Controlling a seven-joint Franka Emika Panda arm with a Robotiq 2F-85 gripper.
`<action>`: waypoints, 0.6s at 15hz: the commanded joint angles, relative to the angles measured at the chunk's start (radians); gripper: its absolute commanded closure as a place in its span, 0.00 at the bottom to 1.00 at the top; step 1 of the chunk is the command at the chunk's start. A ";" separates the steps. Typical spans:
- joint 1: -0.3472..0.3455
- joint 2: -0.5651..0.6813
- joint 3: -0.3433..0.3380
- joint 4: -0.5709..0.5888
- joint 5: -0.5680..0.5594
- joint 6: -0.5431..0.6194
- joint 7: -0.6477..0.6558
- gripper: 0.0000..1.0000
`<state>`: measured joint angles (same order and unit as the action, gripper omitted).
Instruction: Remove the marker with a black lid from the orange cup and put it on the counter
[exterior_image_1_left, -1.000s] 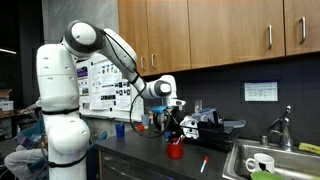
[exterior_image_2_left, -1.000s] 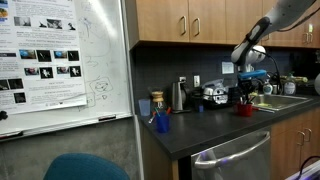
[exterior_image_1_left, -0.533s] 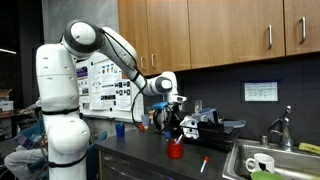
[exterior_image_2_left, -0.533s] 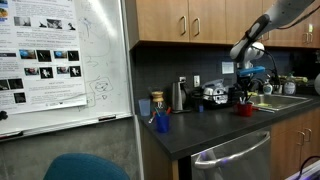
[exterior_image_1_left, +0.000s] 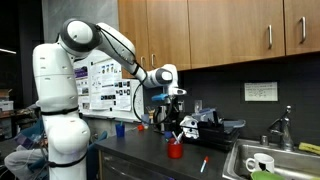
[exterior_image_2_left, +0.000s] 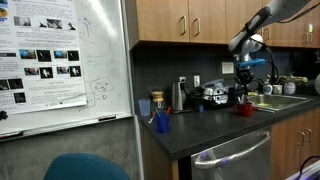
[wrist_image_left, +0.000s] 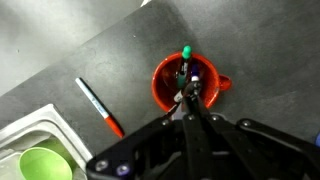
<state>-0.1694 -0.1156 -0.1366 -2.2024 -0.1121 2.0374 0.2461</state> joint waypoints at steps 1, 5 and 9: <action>0.008 -0.039 0.000 0.035 0.029 -0.083 -0.038 0.99; 0.012 -0.071 0.003 0.062 0.048 -0.150 -0.066 0.99; 0.017 -0.102 0.010 0.080 0.050 -0.207 -0.080 0.99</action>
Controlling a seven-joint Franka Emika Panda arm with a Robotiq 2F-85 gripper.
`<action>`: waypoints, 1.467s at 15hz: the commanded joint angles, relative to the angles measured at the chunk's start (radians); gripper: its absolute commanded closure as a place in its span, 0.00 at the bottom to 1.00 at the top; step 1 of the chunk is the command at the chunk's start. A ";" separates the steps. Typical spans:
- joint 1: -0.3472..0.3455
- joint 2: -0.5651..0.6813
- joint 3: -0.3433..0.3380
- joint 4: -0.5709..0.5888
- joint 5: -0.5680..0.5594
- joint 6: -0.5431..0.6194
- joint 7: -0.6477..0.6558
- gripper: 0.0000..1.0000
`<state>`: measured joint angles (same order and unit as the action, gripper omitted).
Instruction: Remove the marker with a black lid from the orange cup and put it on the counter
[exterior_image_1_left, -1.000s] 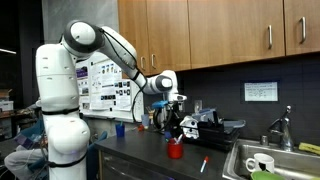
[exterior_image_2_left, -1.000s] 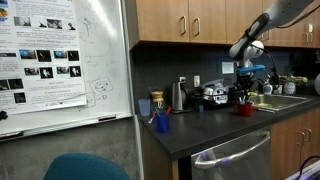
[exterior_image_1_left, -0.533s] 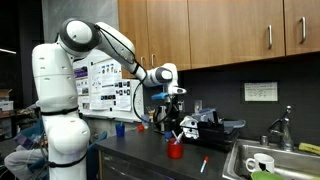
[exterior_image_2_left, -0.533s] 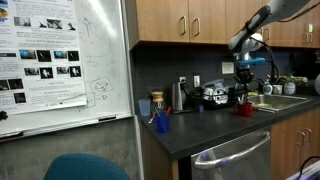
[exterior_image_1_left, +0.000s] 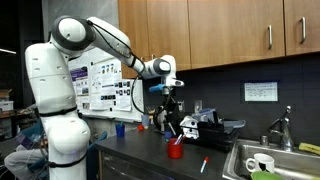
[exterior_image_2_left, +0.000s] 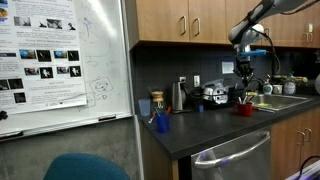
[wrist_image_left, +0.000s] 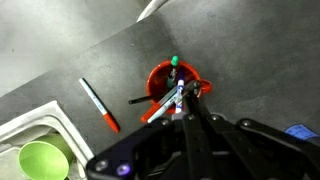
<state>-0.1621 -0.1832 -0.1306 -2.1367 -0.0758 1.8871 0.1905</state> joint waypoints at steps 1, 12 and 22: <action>0.013 -0.047 0.008 0.012 0.014 -0.068 -0.030 0.99; 0.092 -0.116 0.074 0.012 0.048 -0.154 -0.073 0.99; 0.149 -0.128 0.124 -0.019 0.089 -0.157 -0.095 0.99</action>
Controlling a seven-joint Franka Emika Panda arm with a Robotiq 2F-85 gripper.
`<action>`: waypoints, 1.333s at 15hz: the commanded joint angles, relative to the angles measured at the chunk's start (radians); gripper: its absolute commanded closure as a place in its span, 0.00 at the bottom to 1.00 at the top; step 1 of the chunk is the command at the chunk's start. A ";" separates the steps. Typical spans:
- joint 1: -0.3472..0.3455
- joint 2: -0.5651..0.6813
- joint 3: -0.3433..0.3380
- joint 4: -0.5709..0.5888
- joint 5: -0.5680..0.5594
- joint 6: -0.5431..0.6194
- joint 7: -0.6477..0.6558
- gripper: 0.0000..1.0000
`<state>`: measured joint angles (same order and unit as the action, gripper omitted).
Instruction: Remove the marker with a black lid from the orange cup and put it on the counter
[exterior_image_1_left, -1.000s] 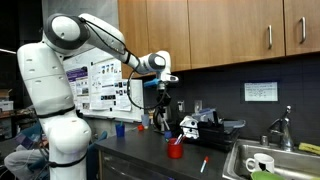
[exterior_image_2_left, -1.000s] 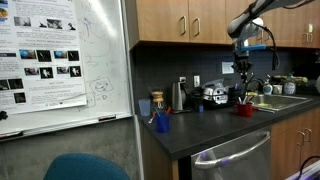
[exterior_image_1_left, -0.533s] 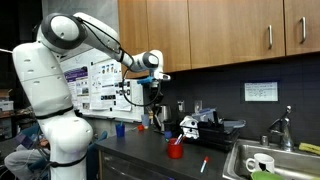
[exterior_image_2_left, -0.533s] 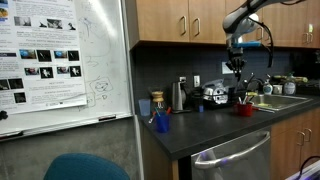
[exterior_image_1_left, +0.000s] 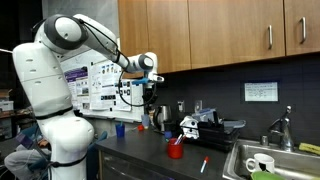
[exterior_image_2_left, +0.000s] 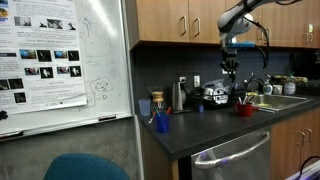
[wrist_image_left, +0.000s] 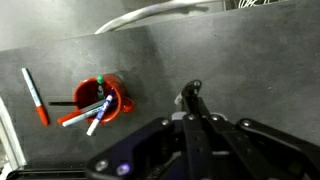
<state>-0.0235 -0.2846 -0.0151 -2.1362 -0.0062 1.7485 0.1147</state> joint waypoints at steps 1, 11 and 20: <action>0.014 -0.029 0.012 -0.025 0.020 -0.022 -0.022 0.99; 0.058 -0.030 0.045 -0.080 0.048 0.005 -0.056 0.99; 0.089 -0.004 0.083 -0.128 0.061 0.094 -0.053 0.99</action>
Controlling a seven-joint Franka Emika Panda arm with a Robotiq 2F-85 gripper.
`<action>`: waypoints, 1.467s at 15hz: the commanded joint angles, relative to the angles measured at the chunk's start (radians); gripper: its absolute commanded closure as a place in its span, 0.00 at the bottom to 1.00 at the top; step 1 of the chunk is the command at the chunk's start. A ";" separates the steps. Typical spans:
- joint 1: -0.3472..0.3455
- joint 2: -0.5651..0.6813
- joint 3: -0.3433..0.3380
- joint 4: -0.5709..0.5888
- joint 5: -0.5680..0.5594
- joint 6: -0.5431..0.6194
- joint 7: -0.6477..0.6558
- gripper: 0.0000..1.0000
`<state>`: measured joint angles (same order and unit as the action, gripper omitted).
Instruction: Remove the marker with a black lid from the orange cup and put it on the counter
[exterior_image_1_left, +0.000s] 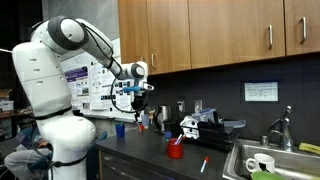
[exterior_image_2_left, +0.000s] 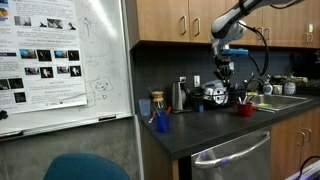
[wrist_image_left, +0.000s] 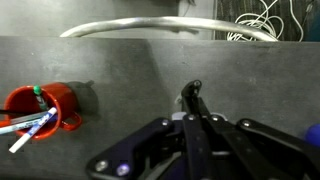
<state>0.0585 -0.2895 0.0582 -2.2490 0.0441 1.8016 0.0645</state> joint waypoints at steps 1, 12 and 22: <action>0.000 0.001 0.006 -0.004 0.000 0.011 0.000 0.96; 0.002 0.001 0.010 -0.015 0.000 0.035 0.000 0.96; 0.030 0.047 0.044 0.005 0.015 0.105 0.003 0.99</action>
<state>0.0728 -0.2682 0.0903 -2.2639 0.0441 1.8825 0.0654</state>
